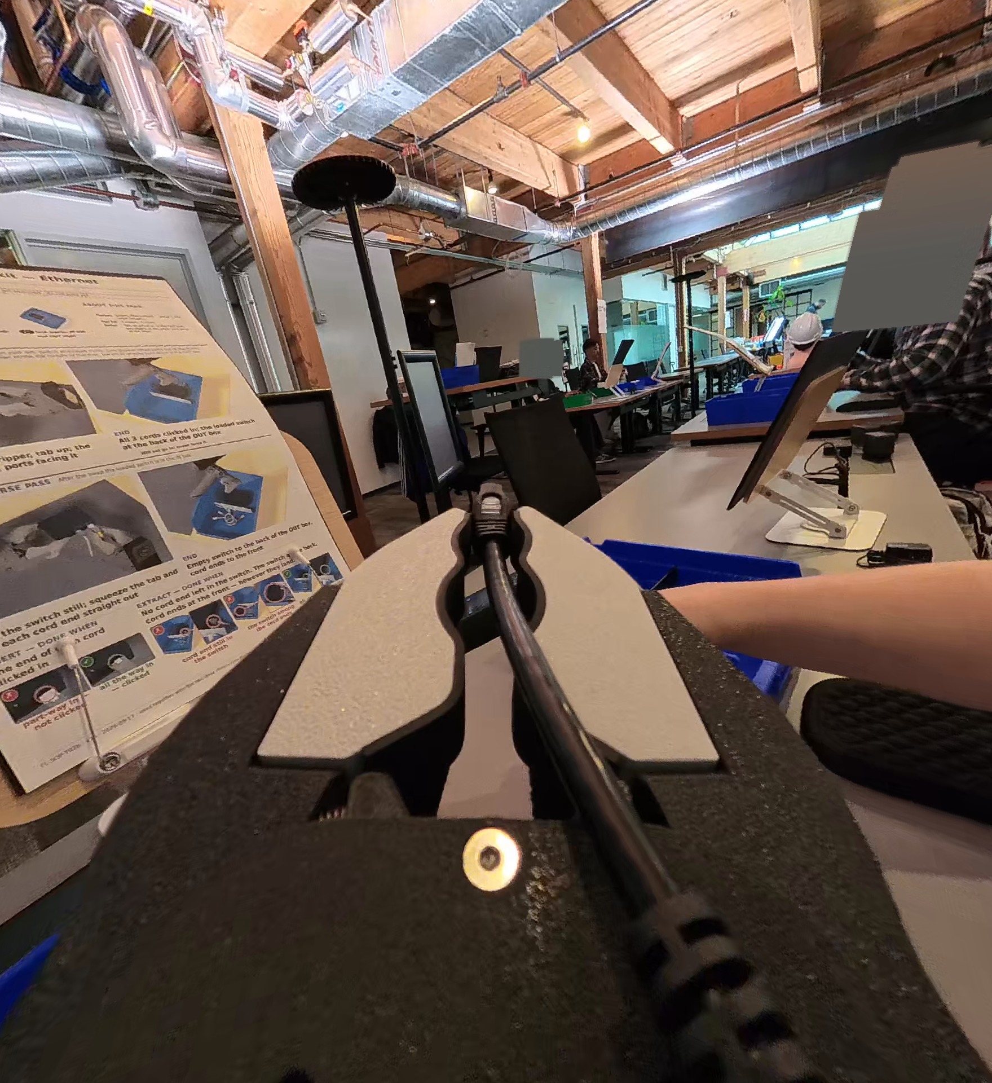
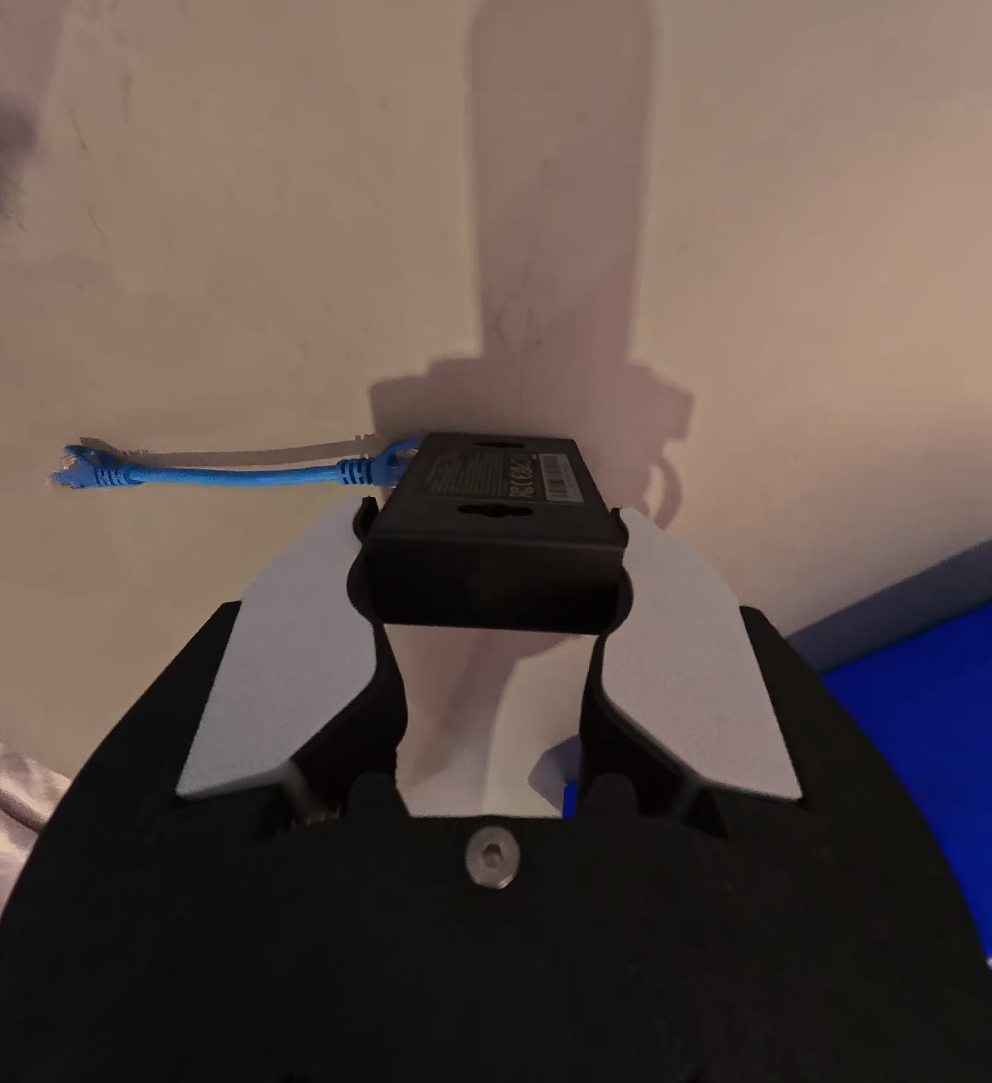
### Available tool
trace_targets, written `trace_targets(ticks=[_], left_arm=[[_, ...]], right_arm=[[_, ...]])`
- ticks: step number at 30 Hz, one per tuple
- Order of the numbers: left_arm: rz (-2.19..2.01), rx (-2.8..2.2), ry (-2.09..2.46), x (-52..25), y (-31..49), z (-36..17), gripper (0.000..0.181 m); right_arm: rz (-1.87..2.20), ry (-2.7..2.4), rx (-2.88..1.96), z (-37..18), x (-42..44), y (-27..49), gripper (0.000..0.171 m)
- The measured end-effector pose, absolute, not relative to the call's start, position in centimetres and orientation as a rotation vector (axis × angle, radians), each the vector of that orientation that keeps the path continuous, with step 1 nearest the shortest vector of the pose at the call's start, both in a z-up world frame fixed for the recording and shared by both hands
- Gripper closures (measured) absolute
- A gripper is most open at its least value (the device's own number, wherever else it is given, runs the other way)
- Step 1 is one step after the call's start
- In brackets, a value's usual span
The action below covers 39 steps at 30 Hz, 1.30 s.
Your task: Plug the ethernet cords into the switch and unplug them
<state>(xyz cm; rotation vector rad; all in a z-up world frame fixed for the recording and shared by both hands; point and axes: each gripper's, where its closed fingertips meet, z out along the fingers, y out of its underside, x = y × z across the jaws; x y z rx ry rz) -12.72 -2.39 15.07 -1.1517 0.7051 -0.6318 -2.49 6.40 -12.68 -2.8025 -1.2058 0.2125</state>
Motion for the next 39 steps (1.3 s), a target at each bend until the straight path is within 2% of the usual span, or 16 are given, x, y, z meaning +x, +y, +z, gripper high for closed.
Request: trace_targets(ticks=[7,12,16,19,21,24,34,37,39], left_arm=[[-0.613,-1.162,0.728,-12.3,-2.4,14.7,0.17],[-0.624,-1.17,0.742,-12.2,-2.5,14.6,0.17],[-0.645,-1.174,0.787,-11.9,-2.8,14.4,0.17],[-0.715,-1.145,0.888,-11.0,-4.0,14.1,0.17],[-0.761,-1.134,0.945,-10.5,-4.9,13.9,0.17],[-0.804,-1.113,0.98,-9.9,-5.7,13.8,0.17],[-0.854,-1.096,1.0,-9.0,-6.5,13.6,0.17],[-0.871,-1.1,0.998,-8.8,-6.4,13.5,0.17],[-0.907,-1.097,0.993,-8.8,-6.5,13.6,0.17]], right_arm=[[0.229,-1.224,-2.762,-12.6,-3.1,6.3,0.098],[0.339,-1.206,-2.563,-9.4,-4.5,6.9,0.094],[0.476,-1.221,-2.156,-1.9,-6.2,6.7,0.103],[0.759,-1.423,-1.622,5.4,-8.5,1.9,0.132],[0.919,-1.496,-1.366,8.8,-8.7,-1.5,0.136],[1.069,-1.45,-1.225,12.1,-8.8,-3.4,0.141],[1.207,-1.471,-1.079,12.9,-9.5,-5.2,0.146],[1.231,-1.499,-1.04,12.7,-9.5,-5.8,0.159],[1.237,-1.494,-1.022,12.8,-9.5,-6.0,0.16]])
